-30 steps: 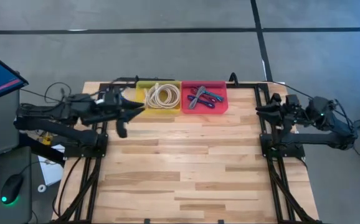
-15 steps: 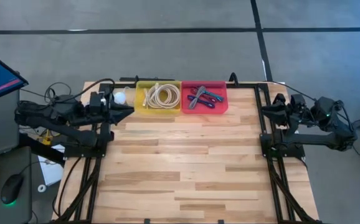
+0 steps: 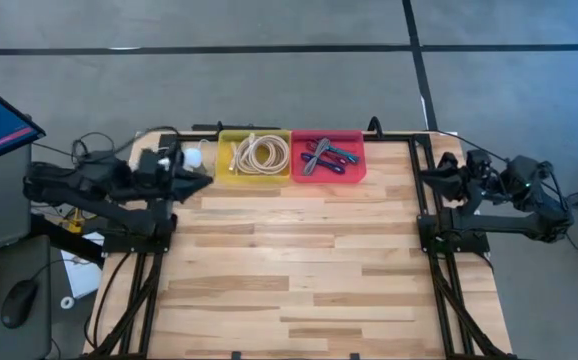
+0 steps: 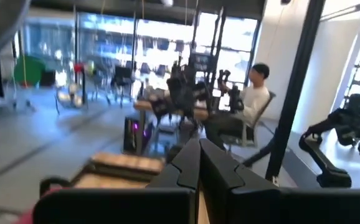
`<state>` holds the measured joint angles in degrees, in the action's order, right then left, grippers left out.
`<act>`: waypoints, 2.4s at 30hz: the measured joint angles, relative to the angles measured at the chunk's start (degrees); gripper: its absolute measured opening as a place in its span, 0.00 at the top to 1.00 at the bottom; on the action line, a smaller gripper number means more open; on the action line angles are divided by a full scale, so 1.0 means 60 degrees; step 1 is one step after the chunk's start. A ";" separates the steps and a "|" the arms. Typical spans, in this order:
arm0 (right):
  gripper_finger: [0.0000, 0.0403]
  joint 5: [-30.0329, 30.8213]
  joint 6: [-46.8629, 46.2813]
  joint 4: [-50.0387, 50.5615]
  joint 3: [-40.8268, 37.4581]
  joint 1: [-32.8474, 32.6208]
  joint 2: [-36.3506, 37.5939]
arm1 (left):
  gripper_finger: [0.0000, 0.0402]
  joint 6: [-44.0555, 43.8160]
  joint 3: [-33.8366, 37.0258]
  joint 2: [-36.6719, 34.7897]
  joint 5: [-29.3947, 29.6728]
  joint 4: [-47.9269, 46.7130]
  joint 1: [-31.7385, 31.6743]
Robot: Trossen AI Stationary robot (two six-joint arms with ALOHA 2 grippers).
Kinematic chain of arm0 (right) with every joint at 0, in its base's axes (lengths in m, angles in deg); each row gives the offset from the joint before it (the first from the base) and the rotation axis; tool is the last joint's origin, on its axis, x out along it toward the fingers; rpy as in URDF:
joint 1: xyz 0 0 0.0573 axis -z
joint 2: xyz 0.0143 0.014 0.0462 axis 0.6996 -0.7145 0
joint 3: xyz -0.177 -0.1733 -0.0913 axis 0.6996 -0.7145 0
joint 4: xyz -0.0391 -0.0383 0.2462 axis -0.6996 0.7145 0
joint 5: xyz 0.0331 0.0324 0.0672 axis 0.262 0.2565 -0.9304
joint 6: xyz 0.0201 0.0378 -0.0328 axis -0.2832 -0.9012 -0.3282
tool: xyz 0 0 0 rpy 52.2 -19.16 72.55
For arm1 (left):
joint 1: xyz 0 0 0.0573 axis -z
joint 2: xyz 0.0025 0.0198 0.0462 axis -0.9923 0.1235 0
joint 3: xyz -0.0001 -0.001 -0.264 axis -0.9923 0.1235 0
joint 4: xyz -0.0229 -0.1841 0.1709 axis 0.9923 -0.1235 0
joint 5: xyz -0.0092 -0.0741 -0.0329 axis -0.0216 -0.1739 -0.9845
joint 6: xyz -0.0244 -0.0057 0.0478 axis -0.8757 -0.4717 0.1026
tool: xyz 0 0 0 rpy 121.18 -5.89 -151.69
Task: Pick & Place USB Port
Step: Return to Home Position
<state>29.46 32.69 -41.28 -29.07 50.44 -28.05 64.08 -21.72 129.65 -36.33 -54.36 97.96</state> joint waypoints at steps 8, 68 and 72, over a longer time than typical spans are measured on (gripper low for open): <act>0.74 0.0007 0.0517 -0.0508 0.0000 0.0000 0.0000 | 0.99 0.0745 -0.0011 -0.1526 -0.0008 -0.0444 0.0004; 0.74 0.1519 0.1650 0.1307 0.0082 0.0004 0.1250 | 0.99 -0.0336 0.4728 -0.6587 0.0809 0.0091 0.0000; 0.74 0.1523 0.1925 0.1350 -0.0020 0.0006 0.1260 | 0.99 -0.0292 0.4728 -0.6587 0.0805 0.0096 0.0000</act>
<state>38.59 44.24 -33.17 -29.19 50.47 -20.49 62.33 6.65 90.13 -31.50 -53.79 97.96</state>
